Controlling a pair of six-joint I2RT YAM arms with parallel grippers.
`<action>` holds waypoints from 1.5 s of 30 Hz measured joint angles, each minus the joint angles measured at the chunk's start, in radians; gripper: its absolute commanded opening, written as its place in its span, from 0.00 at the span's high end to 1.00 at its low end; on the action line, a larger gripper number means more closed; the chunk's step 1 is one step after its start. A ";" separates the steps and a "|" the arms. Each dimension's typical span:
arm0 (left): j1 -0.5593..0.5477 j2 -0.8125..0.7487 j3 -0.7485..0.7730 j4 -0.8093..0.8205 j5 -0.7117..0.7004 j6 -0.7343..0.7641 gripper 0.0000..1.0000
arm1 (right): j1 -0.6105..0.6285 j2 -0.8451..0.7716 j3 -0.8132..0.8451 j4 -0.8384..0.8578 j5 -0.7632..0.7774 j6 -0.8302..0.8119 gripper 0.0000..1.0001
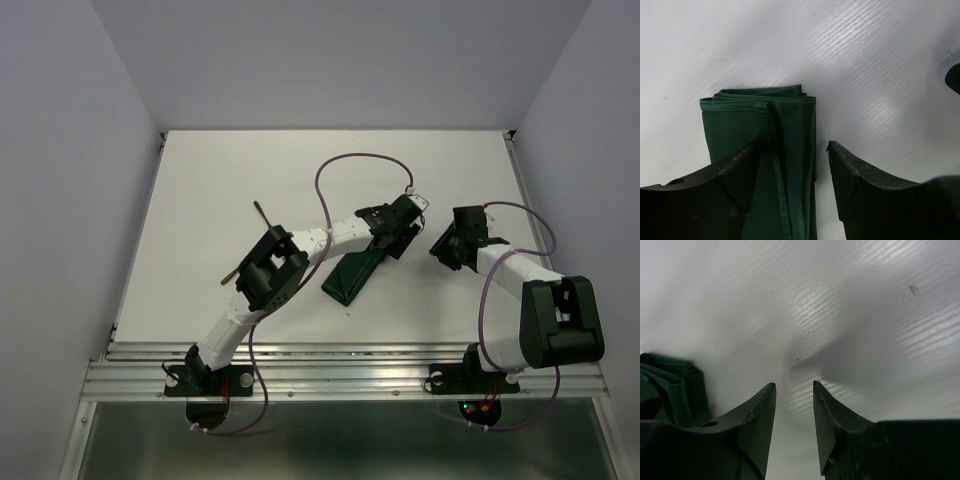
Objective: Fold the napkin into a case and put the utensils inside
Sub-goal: Pick up the top corner of the smaller rectangle folded napkin from the center of the board.
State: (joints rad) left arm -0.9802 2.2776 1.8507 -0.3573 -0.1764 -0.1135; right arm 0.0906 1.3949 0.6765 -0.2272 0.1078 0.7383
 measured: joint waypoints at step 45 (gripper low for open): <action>0.076 -0.066 -0.093 0.055 0.250 -0.029 1.00 | 0.000 0.029 0.024 0.019 -0.145 -0.075 0.60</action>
State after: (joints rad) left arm -0.9039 2.2116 1.7580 -0.3027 0.0738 -0.1425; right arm 0.0906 1.4239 0.7010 -0.2085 -0.0368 0.6632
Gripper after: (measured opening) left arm 0.019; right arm 0.404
